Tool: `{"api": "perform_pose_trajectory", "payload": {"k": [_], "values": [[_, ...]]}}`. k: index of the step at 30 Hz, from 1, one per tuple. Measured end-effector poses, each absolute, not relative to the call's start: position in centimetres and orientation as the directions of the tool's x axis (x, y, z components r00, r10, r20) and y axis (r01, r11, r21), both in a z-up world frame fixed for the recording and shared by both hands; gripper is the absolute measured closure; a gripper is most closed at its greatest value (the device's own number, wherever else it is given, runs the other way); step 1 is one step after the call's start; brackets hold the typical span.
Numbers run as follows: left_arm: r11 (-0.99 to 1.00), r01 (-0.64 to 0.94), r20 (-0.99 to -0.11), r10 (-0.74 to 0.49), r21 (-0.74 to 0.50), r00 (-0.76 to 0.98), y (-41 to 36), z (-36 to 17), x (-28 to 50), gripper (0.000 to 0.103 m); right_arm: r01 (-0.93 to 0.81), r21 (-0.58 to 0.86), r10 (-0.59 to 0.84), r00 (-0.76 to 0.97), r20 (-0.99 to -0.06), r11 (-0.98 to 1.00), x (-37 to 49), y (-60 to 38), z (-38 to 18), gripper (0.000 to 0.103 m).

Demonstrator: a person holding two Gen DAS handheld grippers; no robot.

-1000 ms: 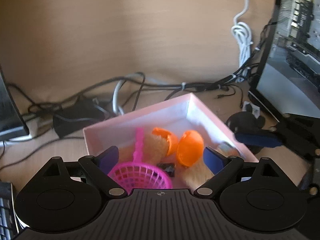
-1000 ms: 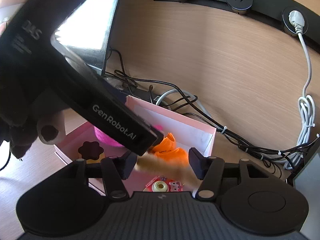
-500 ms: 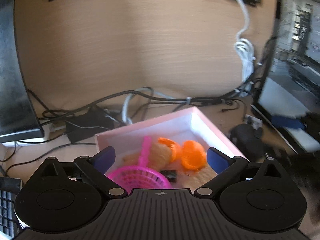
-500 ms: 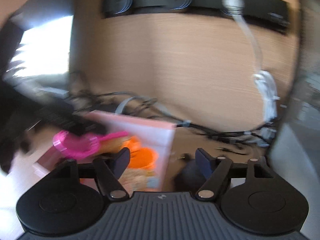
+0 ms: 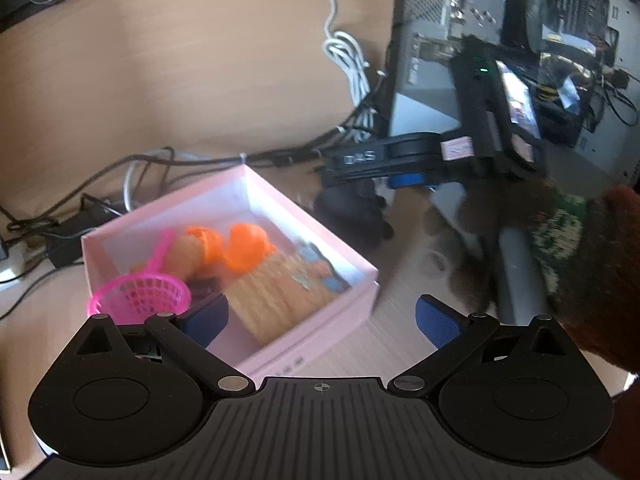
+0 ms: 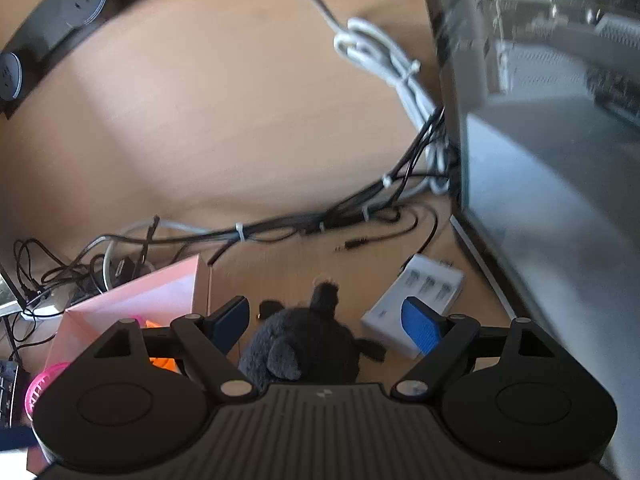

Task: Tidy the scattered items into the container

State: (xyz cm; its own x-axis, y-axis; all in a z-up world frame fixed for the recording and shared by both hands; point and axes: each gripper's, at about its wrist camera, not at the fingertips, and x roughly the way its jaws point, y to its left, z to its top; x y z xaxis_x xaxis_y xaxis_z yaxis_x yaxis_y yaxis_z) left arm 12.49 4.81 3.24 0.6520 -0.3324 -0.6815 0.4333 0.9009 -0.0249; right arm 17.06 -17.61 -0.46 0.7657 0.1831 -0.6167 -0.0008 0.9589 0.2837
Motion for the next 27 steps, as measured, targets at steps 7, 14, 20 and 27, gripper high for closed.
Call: {"api": "perform_pose_trajectory", "payload": {"k": [7, 14, 20, 27], "values": [[0.914, 0.404, -0.690, -0.315, -0.036, 0.652, 4.9, 3.0, 12.1, 0.001, -0.065, 0.257, 0.219, 0.742, -0.633, 0.964, 17.8, -16.2, -1.9, 0.033], [0.928, 0.371, -0.695, -0.289, -0.034, 0.658, 5.4, 3.1, 11.6, 0.001, -0.104, 0.215, 0.218, 0.754, -0.620, 0.971, 16.8, -15.9, -1.5, 0.048], [0.944, 0.331, -0.695, -0.244, -0.009, 0.677, 5.8, 2.7, 10.2, 0.000, -0.140, 0.166, 0.215, 0.743, -0.634, 0.976, 13.1, -16.5, -0.9, 0.048], [0.955, 0.296, -0.708, -0.193, 0.024, 0.680, 6.2, 1.6, 7.1, 0.000, -0.202, 0.163, 0.259, 0.699, -0.666, 0.966, 6.0, -18.2, -0.5, 0.048]]}}
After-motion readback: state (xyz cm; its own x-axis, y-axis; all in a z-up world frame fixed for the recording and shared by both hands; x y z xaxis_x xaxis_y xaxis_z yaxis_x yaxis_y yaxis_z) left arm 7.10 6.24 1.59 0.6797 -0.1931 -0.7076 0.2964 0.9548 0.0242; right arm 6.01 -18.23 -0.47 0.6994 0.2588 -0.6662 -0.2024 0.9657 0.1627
